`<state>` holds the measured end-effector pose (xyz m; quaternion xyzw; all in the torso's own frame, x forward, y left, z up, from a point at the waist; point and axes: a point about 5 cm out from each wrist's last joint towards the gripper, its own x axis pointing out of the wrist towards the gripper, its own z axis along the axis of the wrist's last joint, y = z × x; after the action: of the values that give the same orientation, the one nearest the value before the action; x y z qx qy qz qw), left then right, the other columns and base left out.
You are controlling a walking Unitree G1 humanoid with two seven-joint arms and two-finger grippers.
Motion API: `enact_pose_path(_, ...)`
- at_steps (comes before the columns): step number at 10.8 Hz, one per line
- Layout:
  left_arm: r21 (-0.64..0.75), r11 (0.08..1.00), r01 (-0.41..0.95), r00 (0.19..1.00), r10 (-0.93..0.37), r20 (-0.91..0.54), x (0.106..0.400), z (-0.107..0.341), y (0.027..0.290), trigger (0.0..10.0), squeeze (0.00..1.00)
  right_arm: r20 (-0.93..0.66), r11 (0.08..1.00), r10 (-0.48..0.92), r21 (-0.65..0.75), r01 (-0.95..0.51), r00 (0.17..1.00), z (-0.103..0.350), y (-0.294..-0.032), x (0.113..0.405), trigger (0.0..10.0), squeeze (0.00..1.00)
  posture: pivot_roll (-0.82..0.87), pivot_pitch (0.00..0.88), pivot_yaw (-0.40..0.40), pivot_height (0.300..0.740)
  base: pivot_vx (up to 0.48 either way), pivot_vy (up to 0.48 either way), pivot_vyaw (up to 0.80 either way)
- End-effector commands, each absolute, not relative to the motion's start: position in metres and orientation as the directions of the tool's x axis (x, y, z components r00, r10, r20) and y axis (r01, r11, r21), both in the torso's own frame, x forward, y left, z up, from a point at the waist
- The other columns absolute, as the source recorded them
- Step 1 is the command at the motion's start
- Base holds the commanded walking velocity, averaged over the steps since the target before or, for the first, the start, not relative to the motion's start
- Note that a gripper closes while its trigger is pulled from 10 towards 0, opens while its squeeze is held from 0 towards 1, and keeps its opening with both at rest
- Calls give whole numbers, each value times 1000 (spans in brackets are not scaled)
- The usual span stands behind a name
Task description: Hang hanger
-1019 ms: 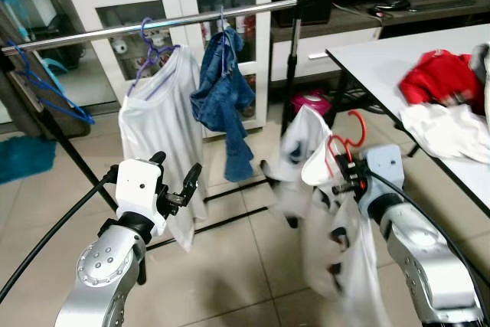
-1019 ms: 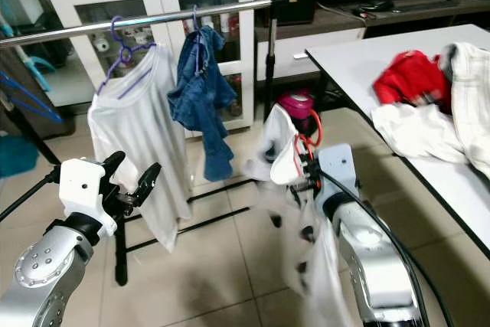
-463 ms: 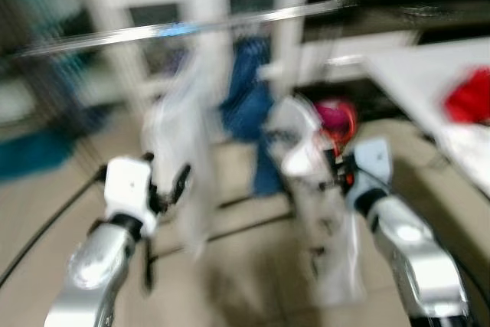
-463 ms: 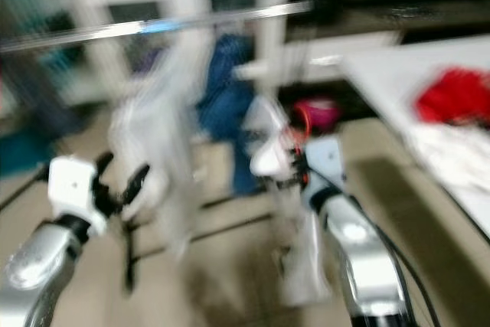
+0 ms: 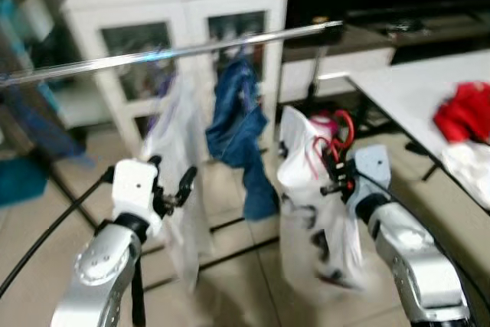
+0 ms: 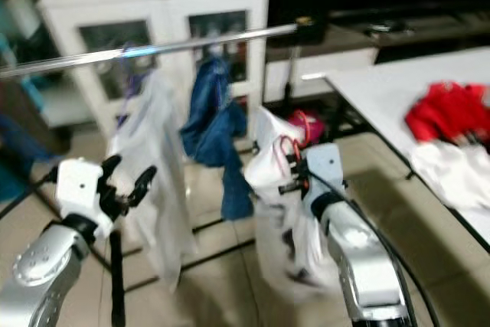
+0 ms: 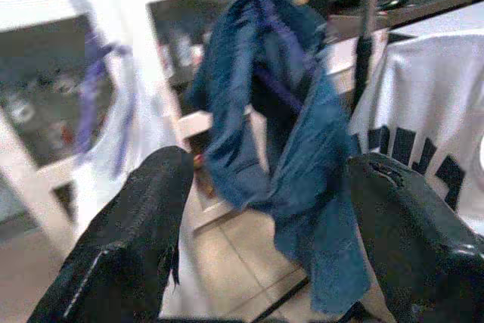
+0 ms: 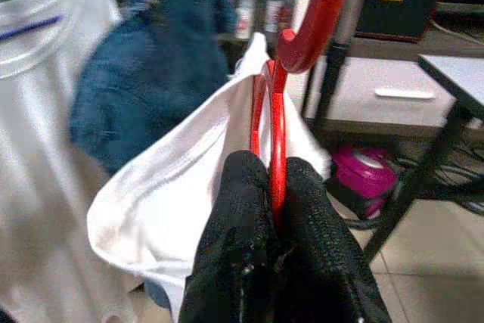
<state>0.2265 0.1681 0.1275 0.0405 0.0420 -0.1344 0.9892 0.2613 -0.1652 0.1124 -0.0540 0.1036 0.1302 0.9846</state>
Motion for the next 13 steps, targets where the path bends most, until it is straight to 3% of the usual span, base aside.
enact_pose_path(1, 73, 957, 281, 958, -275, -82, 227, 131, 166, 10000, 0, -179, 962, 238, -89, -257, 955, 121, -169, 264, 10000, 0, -52, 0, 72, 740, 371, 0, 0)
enact_pose_path(13, 84, 938, 336, 941, -331, -68, 223, 135, 156, 10000, 0, -126, 936, 339, -50, -347, 932, 133, -157, 271, 10000, 0, -45, 0, 41, 740, 330, 0, 0)
